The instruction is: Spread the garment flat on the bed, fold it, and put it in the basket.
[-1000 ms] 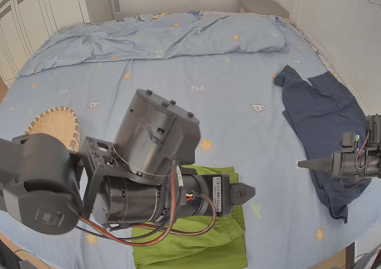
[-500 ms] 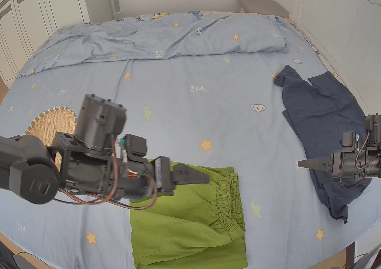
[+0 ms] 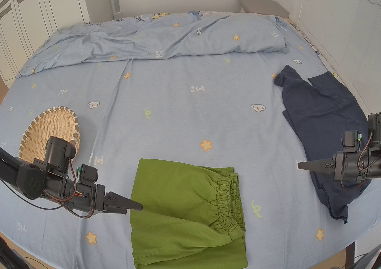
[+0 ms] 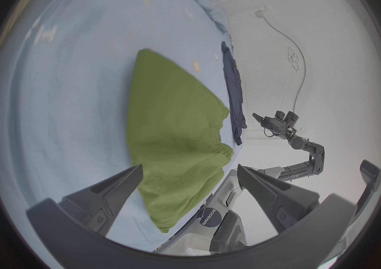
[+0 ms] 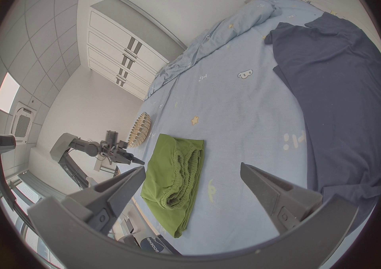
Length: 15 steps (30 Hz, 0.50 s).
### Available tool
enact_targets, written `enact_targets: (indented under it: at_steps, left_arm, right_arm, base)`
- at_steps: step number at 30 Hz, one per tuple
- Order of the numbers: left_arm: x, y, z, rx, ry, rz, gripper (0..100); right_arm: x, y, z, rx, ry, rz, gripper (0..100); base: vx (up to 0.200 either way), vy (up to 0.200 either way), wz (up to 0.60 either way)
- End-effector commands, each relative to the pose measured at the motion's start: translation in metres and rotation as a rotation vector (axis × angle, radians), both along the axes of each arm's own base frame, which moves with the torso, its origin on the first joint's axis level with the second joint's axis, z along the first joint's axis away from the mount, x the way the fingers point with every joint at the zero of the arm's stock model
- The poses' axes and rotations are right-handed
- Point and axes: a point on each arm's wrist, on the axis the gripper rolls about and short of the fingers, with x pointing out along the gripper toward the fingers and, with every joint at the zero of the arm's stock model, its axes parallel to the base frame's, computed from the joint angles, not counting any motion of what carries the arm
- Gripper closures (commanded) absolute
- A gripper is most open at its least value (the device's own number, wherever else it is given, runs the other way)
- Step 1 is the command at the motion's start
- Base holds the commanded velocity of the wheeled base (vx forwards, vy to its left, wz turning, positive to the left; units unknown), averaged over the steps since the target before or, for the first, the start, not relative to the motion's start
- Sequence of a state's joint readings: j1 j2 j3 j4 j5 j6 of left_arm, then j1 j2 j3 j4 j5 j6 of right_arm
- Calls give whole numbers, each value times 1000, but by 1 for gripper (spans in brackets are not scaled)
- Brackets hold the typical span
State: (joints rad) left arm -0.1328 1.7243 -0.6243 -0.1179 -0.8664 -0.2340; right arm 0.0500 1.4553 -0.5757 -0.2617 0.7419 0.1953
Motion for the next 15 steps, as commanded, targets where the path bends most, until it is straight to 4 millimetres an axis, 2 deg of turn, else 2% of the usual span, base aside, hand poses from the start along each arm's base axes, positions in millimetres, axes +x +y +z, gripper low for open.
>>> enact_targets:
  at_steps: [1, 9, 13, 15]
  left_arm:
    - [7, 6, -38, -2, 136, 5, 0]
    - [23, -4, -71, 0, 121, -19, 0]
    - [24, -13, -71, -2, 114, -43, 0]
    - [23, -30, -69, -13, 132, -79, 0]
  right_arm:
    - [-4, 3, 4, 2, -17, 13, 0]
    - [-4, 2, 5, 2, -19, 10, 0]
    - [-4, 2, 5, 1, -20, 9, 0]
    - [-4, 2, 4, 1, -19, 10, 0]
  base:
    - [0, 0, 0]
    - [0, 0, 0]
    - [0, 0, 0]
    - [0, 0, 0]
